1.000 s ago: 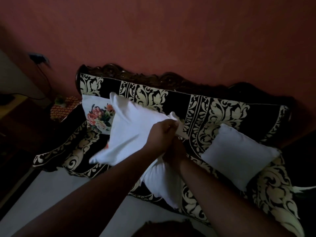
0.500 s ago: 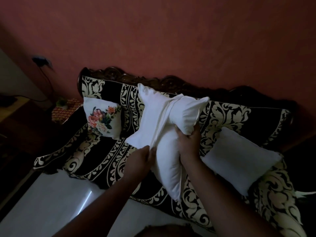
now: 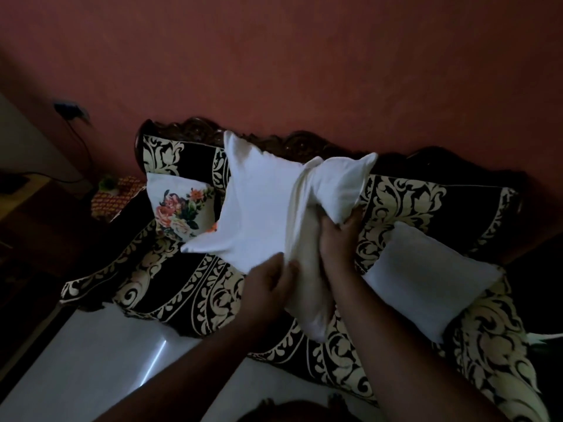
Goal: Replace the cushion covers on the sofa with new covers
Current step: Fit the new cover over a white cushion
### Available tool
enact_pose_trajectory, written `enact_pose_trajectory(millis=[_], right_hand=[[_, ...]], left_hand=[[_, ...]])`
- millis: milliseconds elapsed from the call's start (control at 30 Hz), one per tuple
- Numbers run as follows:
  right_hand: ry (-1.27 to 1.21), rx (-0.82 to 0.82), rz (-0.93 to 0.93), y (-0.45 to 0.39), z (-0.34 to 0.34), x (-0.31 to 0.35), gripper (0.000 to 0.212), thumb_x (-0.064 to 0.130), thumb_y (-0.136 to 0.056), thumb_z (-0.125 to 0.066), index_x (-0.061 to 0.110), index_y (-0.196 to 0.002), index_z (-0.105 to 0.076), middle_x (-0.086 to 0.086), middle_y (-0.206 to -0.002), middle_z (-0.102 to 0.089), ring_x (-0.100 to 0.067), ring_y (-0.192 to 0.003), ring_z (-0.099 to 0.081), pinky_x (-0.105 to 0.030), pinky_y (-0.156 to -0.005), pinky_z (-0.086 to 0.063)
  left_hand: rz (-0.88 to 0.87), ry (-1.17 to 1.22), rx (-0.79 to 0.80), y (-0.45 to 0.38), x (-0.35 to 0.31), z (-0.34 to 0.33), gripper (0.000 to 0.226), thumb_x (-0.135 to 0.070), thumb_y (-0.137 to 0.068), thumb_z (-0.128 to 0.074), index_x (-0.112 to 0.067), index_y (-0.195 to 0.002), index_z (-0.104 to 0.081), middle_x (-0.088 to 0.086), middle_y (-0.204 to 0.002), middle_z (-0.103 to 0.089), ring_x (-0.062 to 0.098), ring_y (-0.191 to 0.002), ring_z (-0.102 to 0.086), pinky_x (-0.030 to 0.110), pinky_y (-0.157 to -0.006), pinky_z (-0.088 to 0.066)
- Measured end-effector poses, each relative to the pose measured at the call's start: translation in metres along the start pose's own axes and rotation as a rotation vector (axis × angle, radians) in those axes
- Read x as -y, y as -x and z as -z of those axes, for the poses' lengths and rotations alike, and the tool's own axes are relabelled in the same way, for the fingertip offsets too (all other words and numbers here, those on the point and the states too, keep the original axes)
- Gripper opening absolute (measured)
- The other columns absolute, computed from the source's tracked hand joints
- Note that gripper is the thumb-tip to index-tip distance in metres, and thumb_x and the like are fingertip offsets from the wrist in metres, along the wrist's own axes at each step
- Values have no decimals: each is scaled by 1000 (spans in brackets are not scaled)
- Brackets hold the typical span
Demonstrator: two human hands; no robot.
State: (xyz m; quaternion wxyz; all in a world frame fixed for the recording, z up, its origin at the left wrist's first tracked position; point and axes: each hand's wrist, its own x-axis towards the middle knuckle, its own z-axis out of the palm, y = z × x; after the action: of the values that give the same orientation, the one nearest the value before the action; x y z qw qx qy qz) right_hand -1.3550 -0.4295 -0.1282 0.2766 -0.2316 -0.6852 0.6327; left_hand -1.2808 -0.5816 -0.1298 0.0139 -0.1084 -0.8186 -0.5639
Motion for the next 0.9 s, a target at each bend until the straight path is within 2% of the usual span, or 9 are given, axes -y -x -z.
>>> enact_pose_trajectory(millis=[67,200,333,433,500,633,733,800,900], right_hand=[[3,139,-59,7,-5,-1,64,32,-90,-74,14,-142,-41,8,-123,-58,-5,-106,-57,-20,-92,-44],[24,464,-107,14,1,-16,76,58,-87,-67,31,-150,-35,4,-147,-50,-15,-129,-52,-40,-107,-47],[-28,631,-117,24,15,-34,47,37,-100,-61,31,-145,-49,8,-142,-57,-9,-127,-56,-39,-107,-49],[144,592,-108,34,22,-54,26,39,-105,-50,30,-129,-57,9,-125,-63,-13,-119,-60,-39,-100,-48],[282,639,-68,43,28,-66,30,48,-106,-41,30,-123,-58,8,-121,-64,-13,-115,-60,-39,-99,-48],[509,875,256,56,38,-86,69,74,-95,-35,16,-118,-65,-1,-114,-65,-17,-109,-60,-45,-95,-49],[662,1060,508,67,34,-92,75,74,-86,-55,16,-133,-62,-6,-133,-62,-24,-125,-54,-43,-110,-41],[780,1079,676,74,30,-94,81,75,-81,-60,13,-133,-63,-10,-132,-64,-26,-126,-54,-36,-111,-30],[1054,1089,872,83,22,-93,79,54,-82,-75,14,-146,-50,-10,-148,-51,-32,-141,-44,-39,-116,-10]], left_hand=[[-2,-41,-230,-16,-3,10,41,-33,-101,-56,-18,-67,-39,-11,-59,-42,6,-58,-41,35,-56,-36],[51,-133,-463,-54,1,37,35,-26,-104,-54,-15,-72,-45,-4,-64,-48,10,-62,-45,35,-60,-32],[92,-136,-434,-73,27,63,39,-30,-103,-54,-21,-67,-40,-7,-62,-44,10,-60,-41,34,-59,-33],[187,53,-356,-74,39,73,37,-35,-104,-53,-19,-70,-50,-2,-66,-49,13,-65,-47,33,-62,-39],[274,192,-320,-72,43,80,33,-33,-105,-53,-20,-75,-59,-4,-68,-56,12,-68,-53,29,-63,-42],[404,489,-317,-69,56,103,25,-23,-106,-52,-4,-104,-69,11,-99,-75,25,-98,-70,36,-86,-55],[507,611,-374,-65,59,113,23,-20,-105,-53,-4,-109,-68,13,-110,-74,25,-107,-70,36,-94,-53],[561,670,-398,-64,64,118,28,-23,-101,-59,-2,-116,-67,16,-118,-71,29,-114,-67,42,-101,-52],[592,745,-355,-65,77,126,48,-34,-92,-67,-5,-131,-65,15,-130,-68,30,-122,-64,47,-111,-45]])
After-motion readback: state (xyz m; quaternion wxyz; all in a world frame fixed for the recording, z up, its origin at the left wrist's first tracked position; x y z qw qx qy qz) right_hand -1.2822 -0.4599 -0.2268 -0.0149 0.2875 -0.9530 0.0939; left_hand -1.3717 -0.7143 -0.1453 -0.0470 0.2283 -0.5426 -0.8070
